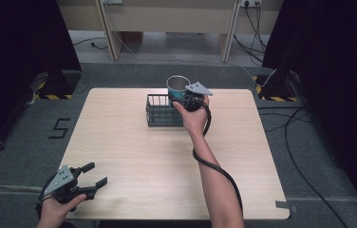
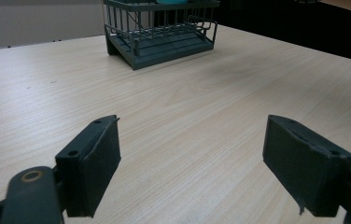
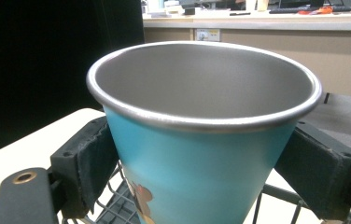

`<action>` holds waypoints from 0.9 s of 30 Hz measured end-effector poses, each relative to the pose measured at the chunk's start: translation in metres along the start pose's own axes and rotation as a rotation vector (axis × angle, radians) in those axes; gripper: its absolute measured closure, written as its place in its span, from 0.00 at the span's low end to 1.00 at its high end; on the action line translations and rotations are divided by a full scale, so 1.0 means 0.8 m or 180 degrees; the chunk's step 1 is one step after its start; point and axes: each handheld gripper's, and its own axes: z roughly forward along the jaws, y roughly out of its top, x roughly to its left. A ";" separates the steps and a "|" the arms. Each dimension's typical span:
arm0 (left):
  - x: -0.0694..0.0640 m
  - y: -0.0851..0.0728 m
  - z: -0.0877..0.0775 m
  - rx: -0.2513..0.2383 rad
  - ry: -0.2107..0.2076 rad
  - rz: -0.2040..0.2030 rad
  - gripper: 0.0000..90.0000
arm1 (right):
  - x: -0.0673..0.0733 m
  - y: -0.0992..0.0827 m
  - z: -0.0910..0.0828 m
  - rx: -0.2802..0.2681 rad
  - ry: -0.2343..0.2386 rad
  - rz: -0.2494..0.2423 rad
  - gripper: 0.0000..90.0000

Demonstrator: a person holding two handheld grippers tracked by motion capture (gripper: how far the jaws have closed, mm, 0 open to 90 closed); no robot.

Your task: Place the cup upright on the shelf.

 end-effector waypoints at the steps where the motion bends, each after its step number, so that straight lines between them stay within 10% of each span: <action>1: 0.000 0.000 0.000 -0.0001 -0.0001 -0.0001 0.20 | 0.000 -0.001 0.001 0.0008 -0.0006 0.0000 0.18; 27: -0.001 0.000 0.001 -0.0002 -0.0016 0.0015 0.20 | 0.004 -0.015 0.017 0.0279 -0.0091 0.0022 0.18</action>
